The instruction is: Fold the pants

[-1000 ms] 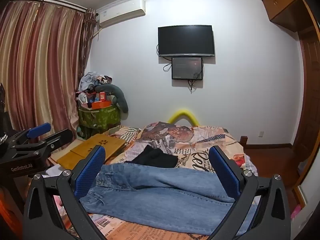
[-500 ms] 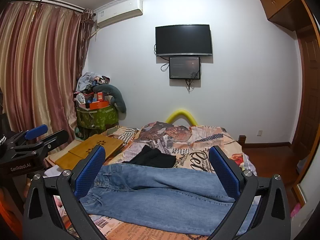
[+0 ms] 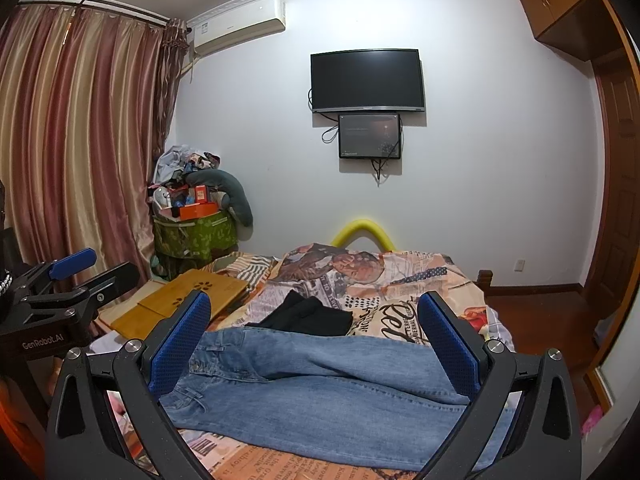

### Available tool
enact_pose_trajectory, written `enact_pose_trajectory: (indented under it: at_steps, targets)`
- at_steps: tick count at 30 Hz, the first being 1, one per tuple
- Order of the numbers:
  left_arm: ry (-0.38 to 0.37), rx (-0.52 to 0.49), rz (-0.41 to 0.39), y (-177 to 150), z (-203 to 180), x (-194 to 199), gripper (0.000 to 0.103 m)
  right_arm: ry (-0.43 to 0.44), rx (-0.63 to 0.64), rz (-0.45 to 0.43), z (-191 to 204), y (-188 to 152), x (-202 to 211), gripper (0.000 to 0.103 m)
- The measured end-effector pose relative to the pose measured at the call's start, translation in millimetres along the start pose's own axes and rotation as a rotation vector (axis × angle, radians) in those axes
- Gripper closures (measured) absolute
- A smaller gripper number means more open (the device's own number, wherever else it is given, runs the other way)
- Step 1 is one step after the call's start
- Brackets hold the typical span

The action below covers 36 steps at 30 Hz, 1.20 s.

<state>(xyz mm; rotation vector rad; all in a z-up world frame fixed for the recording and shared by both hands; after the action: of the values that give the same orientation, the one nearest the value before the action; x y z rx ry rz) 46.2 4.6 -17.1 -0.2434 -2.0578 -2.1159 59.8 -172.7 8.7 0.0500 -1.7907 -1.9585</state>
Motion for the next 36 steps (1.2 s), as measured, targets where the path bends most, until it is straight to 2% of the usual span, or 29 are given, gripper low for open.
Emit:
enact_pose_trajectory:
  at_steps: [36]
  targets:
    - [0.003,-0.009,-0.001,6.7,-6.1,-1.9,0.0,-0.001,-0.013,0.002,-3.0,-4.1,-2.5,0.0]
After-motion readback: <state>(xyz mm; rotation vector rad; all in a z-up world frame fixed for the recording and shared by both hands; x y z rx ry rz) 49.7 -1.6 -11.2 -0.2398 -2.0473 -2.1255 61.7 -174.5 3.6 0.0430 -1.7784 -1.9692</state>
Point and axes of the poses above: each gripper's, at about its wrist camera, not at the fingertips, and x roughly against the way its jaws point, z to its left, y to its top, the point moved 4 cm from there along -x, roughly the way its jaws point, and after that the axes turned 5 degrees about -x, right-handed, at the moved point
